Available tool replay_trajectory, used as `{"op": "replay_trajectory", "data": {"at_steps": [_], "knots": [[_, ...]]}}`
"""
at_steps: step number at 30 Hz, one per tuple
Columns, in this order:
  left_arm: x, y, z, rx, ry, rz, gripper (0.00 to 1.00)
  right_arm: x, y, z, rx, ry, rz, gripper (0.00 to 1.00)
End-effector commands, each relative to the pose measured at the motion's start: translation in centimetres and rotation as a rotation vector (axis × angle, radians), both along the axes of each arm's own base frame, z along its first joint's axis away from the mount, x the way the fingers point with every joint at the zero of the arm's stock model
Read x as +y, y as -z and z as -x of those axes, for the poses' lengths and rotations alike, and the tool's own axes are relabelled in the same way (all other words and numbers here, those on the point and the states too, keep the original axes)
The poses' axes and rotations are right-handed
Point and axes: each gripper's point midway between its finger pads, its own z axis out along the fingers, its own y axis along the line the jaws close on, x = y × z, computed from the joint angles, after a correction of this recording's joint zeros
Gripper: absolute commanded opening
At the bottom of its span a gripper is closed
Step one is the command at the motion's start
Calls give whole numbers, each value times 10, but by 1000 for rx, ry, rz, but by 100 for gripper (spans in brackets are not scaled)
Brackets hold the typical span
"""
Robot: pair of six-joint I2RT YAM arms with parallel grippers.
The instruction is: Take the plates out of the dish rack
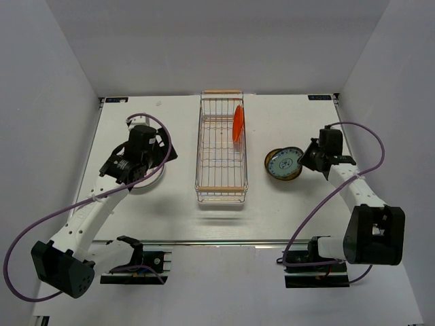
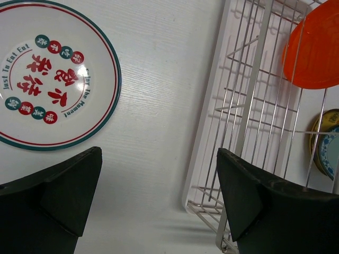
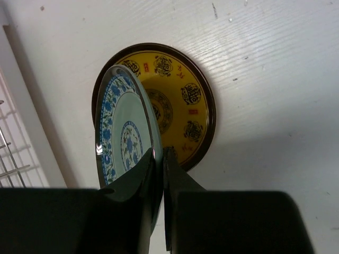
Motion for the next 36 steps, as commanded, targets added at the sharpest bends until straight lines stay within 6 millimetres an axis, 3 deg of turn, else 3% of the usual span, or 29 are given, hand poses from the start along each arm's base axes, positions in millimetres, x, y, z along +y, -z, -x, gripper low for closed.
{"op": "replay_trajectory", "data": {"at_steps": [1, 7, 13, 19, 20, 25, 29, 32, 36], "knots": [[-5, -16, -5, -50, 26, 22, 98, 11, -21, -26, -146, -43, -68, 0], [-6, -12, -5, -37, 32, 22, 98, -15, -6, -30, -140, 46, -44, 1], [-6, -11, -6, -36, 36, 14, 98, -17, 11, -32, -95, 48, -61, 6], [-8, -11, -6, -39, 43, 24, 98, -15, 18, -27, -81, 32, -68, 25], [-9, -12, -6, -41, 46, 26, 98, -15, 20, -26, -78, 32, -68, 33], [-11, -14, -6, -47, 57, 40, 98, -17, 29, -20, -39, 46, -61, 53], [-12, -14, -5, -50, 62, 45, 98, -22, 35, -17, 3, 63, -26, 58], [-14, -11, -5, -47, 68, 49, 98, -23, 38, -15, 25, 40, -6, 69], [-15, -7, -5, -32, 75, 49, 98, -17, 40, -15, 31, -11, -10, 71]]}}
